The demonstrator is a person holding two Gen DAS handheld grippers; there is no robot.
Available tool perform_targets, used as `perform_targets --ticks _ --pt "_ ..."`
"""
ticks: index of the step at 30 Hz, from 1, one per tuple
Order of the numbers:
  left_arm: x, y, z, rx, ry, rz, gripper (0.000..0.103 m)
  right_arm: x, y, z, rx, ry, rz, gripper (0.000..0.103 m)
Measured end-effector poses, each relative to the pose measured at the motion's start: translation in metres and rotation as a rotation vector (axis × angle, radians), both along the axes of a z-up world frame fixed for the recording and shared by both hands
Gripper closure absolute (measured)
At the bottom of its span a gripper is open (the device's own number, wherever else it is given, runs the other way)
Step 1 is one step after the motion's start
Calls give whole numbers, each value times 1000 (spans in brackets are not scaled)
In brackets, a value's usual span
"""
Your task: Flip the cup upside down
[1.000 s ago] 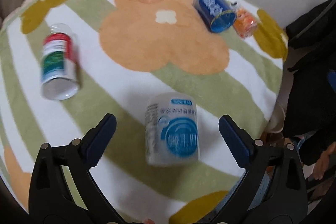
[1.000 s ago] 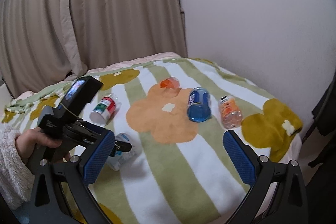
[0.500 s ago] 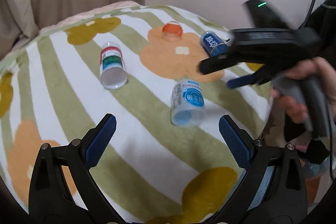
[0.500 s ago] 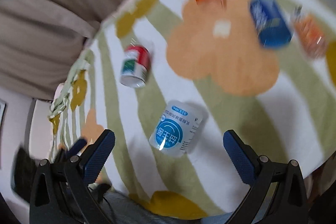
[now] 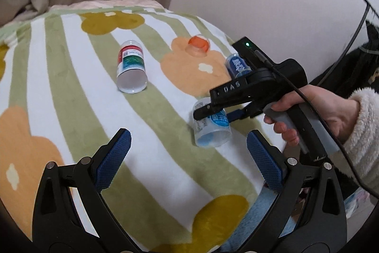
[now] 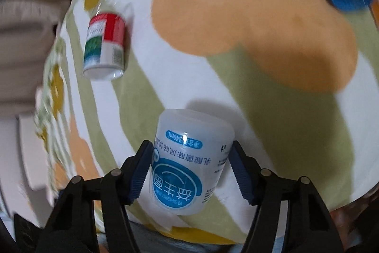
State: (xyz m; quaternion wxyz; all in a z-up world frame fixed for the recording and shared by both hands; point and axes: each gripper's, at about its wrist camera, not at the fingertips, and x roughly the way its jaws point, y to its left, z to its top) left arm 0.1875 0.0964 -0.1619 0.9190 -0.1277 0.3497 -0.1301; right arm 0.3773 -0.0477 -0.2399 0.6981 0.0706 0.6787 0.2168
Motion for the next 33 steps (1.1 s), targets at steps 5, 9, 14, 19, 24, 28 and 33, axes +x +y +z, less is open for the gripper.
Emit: perform_targets --ticks 5,9,14,19,24,28,33 --pt "-1 8 0 -38 -6 19 5 -2 40 12 -248 -71 311 42" --pt "-1 7 -1 -32 -1 32 5 -8 59 -1 -321 -78 420 40" --pt "-1 9 -2 -42 3 36 5 -3 63 -4 -331 -56 430 28" --pt "-1 6 -3 -38 9 29 5 8 66 4 -366 -30 435 28" --pt "-1 5 -4 -25 8 23 5 32 69 5 -401 -1 424 28" --pt "-1 5 -4 -25 10 23 5 43 63 12 -357 -10 387 28" --pt "0 4 -5 -18 17 21 5 56 53 19 -299 -16 360 44"
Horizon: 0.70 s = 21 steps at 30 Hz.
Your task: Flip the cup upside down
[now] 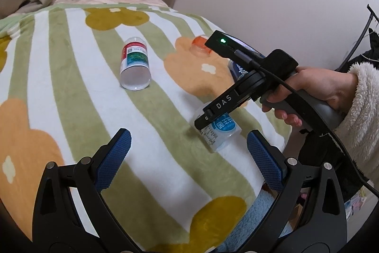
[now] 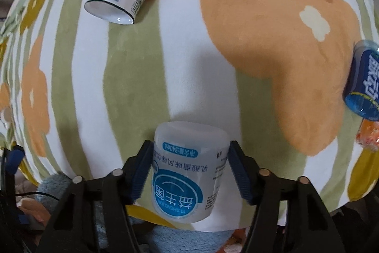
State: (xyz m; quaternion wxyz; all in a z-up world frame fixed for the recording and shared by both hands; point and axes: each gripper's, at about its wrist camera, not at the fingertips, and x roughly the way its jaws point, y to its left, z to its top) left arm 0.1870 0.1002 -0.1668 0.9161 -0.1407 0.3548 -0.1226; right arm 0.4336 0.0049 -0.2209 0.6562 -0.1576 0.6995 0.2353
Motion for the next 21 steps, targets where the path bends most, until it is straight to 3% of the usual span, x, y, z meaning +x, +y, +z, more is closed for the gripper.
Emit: perform_targets --ticks 2,5,8,11,14,21 --pt "0 0 0 3 2 -1 5 1 -5 8 23 -16 4 44" --pt "0 -1 0 3 4 -5 5 -14 -25 31 132 -108 -12 44" --pt "1 -2 -1 0 2 -12 5 -33 -44 67 254 -339 4 44" --pt "3 -4 -2 3 7 -16 5 -58 -69 81 377 -575 -8 44" --pt "5 -4 -3 5 14 -11 5 -83 -72 56 475 -679 -69 44" --pt "10 -3 -8 12 37 3 5 -120 -57 9 524 -867 -76 44"
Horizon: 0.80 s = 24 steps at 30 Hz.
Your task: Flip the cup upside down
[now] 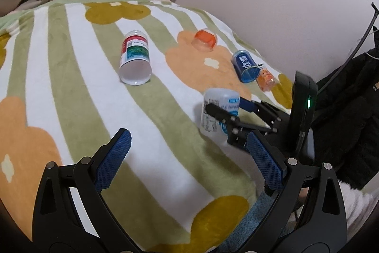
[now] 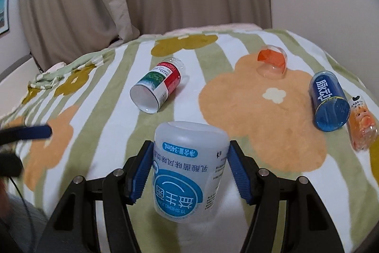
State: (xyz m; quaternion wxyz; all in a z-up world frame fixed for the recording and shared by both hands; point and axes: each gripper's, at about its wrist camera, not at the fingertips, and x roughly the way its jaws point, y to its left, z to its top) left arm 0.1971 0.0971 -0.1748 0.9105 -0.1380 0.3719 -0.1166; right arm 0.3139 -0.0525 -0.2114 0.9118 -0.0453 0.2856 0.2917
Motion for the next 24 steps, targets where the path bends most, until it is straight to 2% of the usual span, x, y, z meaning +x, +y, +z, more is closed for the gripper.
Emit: perform_targets --ticks 8,17,24 --pt "1 0 0 -2 -3 2 5 -37 -4 -8 -40 -106 13 44" --pt "-2 -1 2 9 -18 9 5 -58 -5 -12 -73 -143 -1 44" --pt "-3 -2 2 16 -20 13 5 -59 -6 -12 -58 -136 -27 44"
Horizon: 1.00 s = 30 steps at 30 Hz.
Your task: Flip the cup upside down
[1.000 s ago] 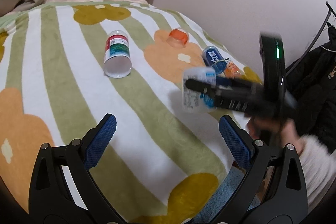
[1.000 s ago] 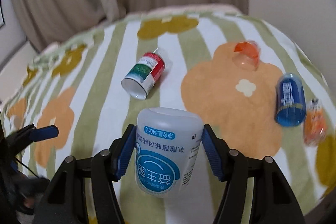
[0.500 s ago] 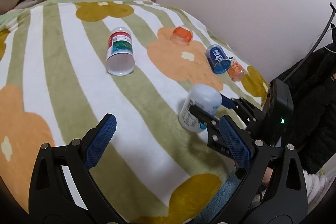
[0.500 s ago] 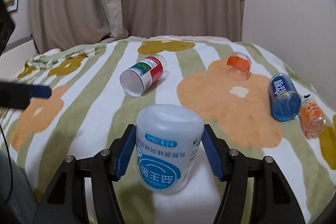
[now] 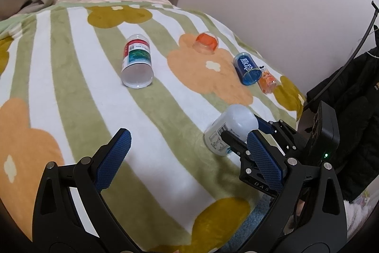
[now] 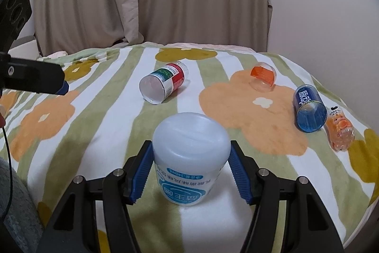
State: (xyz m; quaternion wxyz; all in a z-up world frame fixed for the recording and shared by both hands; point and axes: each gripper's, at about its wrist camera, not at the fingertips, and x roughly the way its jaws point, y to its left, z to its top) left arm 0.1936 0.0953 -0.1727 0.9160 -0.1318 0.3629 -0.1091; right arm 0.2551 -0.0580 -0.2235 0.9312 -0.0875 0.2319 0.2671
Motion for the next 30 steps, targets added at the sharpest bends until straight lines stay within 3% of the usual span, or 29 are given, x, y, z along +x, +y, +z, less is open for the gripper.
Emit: perform_targets --ticks 2,4,5,10,18,22,26,30 --pt "0 0 0 3 -1 0 5 0 0 0 5 2 -15 40" --pt "0 -1 0 8 -1 1 5 0 -1 2 32 7 -10 17" --pt "0 -1 0 11 -2 1 5 -1 -2 3 37 6 -9 0" --pt "-3 -3 2 27 -14 4 5 -6 -1 5 9 6 -26 0" --pt "-10 -8 6 65 -45 13 5 -20 -16 20 81 25 -13 0" --pt "-16 -12 13 89 -79 10 5 -34 -22 33 48 16 -40 0" --pt "-36 -26 42 193 -191 22 5 -58 -44 71 65 -28 -76 0" --pt "-65 -44 102 246 -360 51 4 -88 -69 133 91 -144 -136 0"
